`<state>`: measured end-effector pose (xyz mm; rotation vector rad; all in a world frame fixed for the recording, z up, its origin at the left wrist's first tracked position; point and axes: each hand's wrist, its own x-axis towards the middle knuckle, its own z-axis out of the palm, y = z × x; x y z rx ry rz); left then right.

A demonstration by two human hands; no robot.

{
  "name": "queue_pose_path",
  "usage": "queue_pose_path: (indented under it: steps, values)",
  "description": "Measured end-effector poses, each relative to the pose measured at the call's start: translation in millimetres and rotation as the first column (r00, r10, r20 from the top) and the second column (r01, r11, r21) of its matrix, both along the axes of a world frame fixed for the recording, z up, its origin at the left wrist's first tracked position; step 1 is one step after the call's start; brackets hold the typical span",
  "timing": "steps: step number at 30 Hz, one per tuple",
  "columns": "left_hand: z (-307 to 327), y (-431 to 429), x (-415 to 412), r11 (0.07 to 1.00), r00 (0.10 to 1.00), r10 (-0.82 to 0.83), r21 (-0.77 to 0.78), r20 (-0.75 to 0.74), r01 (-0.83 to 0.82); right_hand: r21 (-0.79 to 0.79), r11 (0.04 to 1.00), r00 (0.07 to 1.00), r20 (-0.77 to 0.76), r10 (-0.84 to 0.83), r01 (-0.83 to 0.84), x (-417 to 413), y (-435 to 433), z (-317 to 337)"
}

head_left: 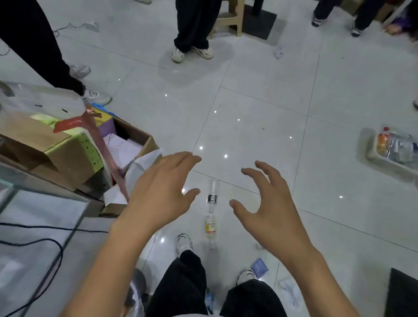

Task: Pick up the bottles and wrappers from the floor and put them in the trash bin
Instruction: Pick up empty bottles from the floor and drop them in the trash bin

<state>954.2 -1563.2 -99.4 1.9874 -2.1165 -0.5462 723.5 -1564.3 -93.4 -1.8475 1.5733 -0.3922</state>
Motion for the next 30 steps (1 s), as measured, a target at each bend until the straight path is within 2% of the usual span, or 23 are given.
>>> queue_pose_path:
  steps: [4, 7, 14, 18, 23, 27, 30]
  values:
    - [-39, -21, 2, 0.998, 0.997, 0.062, 0.032, -0.045, -0.061, 0.032, 0.999, 1.000, 0.001, -0.003, 0.003, 5, -22, -33]
    - [-84, -30, -2, 0.991, 0.990, 0.130, 0.033, -0.056, -0.128, 0.050, 0.999, 1.000, 0.000, 0.004, -0.004, 1, -42, -80]
    - [-259, -49, -21, 0.974, 0.973, 0.224, 0.055, -0.052, -0.221, 0.082, 0.995, 0.998, 0.031, 0.057, -0.060, -1, -79, -270]
    - [-376, -64, -31, 0.969, 0.979, 0.201, 0.153, -0.016, -0.196, 0.096, 0.995, 0.999, 0.041, 0.005, -0.009, -10, -91, -388]
    - [-497, -90, -41, 0.967, 0.987, 0.158, 0.195, 0.031, -0.161, 0.069, 0.997, 0.999, 0.036, -0.038, 0.035, -9, -112, -521]
    - [-559, -107, -46, 0.971, 0.990, 0.042, 0.229, 0.136, -0.073, 0.066, 0.997, 0.999, 0.026, -0.033, 0.032, 1, -120, -604]
    - [-583, -122, -51, 0.977, 0.975, -0.030, 0.213, 0.220, -0.018, 0.078, 0.996, 0.996, -0.074, 0.048, -0.042, -3, -130, -649]
